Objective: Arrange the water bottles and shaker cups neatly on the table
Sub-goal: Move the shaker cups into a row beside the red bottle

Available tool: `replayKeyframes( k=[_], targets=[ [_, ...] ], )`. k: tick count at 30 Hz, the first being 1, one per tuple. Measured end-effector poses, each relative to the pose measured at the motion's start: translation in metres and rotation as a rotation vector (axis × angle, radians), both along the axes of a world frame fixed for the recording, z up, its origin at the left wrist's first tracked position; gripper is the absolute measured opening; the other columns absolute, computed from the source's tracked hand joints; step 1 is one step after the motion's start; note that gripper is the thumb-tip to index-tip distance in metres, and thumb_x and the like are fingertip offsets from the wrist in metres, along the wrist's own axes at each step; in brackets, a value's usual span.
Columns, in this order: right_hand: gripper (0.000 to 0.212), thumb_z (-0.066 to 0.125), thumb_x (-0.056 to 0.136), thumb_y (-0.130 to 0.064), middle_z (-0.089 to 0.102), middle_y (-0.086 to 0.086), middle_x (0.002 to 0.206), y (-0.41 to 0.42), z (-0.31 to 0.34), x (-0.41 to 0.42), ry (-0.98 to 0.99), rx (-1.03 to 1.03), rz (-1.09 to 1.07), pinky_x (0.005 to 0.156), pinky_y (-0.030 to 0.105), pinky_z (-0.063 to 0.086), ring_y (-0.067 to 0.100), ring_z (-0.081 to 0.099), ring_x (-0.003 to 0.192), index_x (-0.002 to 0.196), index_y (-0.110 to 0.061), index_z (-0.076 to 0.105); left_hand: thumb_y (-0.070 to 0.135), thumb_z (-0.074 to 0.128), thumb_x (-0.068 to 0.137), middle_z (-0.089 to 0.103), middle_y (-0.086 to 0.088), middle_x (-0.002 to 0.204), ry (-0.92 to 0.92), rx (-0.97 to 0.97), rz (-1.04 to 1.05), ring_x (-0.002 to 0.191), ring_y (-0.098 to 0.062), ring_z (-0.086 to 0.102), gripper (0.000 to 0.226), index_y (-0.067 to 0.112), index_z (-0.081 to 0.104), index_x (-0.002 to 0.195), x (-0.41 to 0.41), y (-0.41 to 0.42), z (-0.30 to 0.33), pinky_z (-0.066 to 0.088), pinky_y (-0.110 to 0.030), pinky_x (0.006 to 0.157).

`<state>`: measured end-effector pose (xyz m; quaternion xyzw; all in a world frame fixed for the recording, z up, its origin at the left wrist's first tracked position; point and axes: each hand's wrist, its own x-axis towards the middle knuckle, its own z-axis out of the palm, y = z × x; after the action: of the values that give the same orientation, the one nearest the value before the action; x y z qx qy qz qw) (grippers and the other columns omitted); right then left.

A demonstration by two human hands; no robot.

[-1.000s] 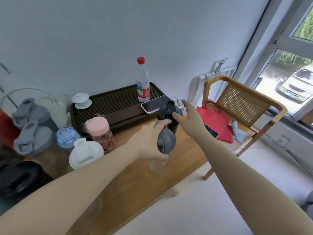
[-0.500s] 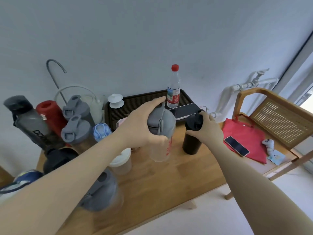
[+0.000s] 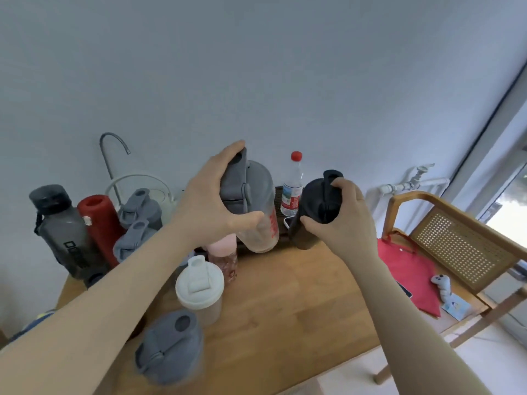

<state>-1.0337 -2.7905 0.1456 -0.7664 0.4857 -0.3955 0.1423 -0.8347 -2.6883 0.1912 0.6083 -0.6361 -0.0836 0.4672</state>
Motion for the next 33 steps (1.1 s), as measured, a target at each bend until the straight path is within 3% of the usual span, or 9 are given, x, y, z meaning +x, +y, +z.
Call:
replayKeyframes(
  k=[2,6,11,16,21,23,25,29,33],
  targets=[
    [0.074,0.078,0.062,-0.031,0.048,-0.001,0.127,0.013,0.033,0.022,-0.052,-0.035,0.090,0.082,0.035,0.043,0.024,0.049,0.111,0.124,-0.022,0.039,0.036,0.077,0.051,0.041,0.019,0.127,-0.012,-0.031,0.026,0.115,0.002,0.043,0.097,0.035,0.029,0.136,0.014,0.011,0.011,0.037,-0.008,0.089],
    [0.071,0.078,0.061,-0.030,0.053,-0.001,0.121,0.036,0.072,0.080,-0.114,-0.096,0.262,0.078,0.028,0.036,0.022,0.052,0.105,0.120,-0.022,0.040,0.038,0.075,0.051,0.035,0.030,0.121,-0.092,-0.088,0.108,0.108,0.025,0.033,0.097,0.029,0.030,0.137,0.055,0.045,0.027,0.026,0.006,0.089],
    [0.068,0.079,0.061,-0.031,0.051,-0.007,0.113,0.067,0.097,0.155,-0.194,-0.090,0.439,0.075,0.023,0.038,0.017,0.051,0.098,0.116,-0.025,0.039,0.049,0.068,0.048,0.037,0.022,0.127,-0.132,-0.132,0.267,0.115,0.013,0.034,0.098,0.028,0.032,0.137,0.122,0.099,0.041,0.027,0.003,0.093],
    [0.064,0.079,0.064,-0.027,0.050,-0.011,0.102,0.100,0.108,0.226,-0.211,-0.030,0.587,0.067,0.003,0.037,0.011,0.050,0.087,0.114,-0.023,0.040,0.032,0.075,0.051,0.040,0.019,0.123,-0.204,-0.082,0.388,0.109,0.009,0.037,0.094,0.028,0.034,0.135,0.191,0.142,0.041,0.028,0.000,0.089],
    [0.063,0.078,0.064,-0.026,0.051,-0.008,0.105,0.123,0.094,0.296,-0.110,0.017,0.666,0.065,0.007,0.038,0.015,0.051,0.090,0.114,-0.024,0.041,0.031,0.073,0.050,0.041,0.017,0.122,-0.143,0.026,0.370,0.106,0.012,0.036,0.093,0.024,0.036,0.135,0.254,0.163,0.011,0.027,0.006,0.086],
    [0.065,0.079,0.064,-0.028,0.049,-0.007,0.106,0.130,0.080,0.321,-0.037,0.030,0.661,0.065,0.009,0.038,0.015,0.049,0.091,0.116,-0.023,0.040,0.041,0.070,0.047,0.041,0.017,0.123,-0.074,0.074,0.339,0.108,0.010,0.037,0.096,0.025,0.035,0.135,0.275,0.166,-0.011,0.029,-0.002,0.090],
    [0.067,0.079,0.064,-0.031,0.049,-0.005,0.107,0.134,0.062,0.342,0.023,0.070,0.656,0.070,0.022,0.040,0.017,0.051,0.093,0.117,-0.023,0.039,0.044,0.068,0.047,0.040,0.017,0.124,-0.001,0.124,0.313,0.111,0.006,0.039,0.097,0.027,0.033,0.136,0.294,0.167,-0.036,0.032,-0.009,0.090],
    [0.071,0.079,0.063,-0.036,0.047,-0.004,0.110,0.136,0.014,0.371,0.145,0.141,0.615,0.079,0.029,0.039,0.017,0.050,0.100,0.120,-0.022,0.038,0.017,0.079,0.061,0.042,0.011,0.130,0.141,0.200,0.335,0.113,-0.001,0.042,0.095,0.027,0.026,0.140,0.322,0.162,-0.090,0.035,-0.018,0.090],
    [0.073,0.077,0.065,-0.039,0.050,0.003,0.121,0.140,-0.027,0.389,0.279,0.243,0.511,0.081,0.033,0.044,0.023,0.053,0.106,0.123,-0.021,0.036,0.022,0.079,0.060,0.042,0.005,0.134,0.196,0.270,0.303,0.114,-0.008,0.044,0.098,0.029,0.023,0.141,0.337,0.148,-0.131,0.039,-0.025,0.090]
  ],
)
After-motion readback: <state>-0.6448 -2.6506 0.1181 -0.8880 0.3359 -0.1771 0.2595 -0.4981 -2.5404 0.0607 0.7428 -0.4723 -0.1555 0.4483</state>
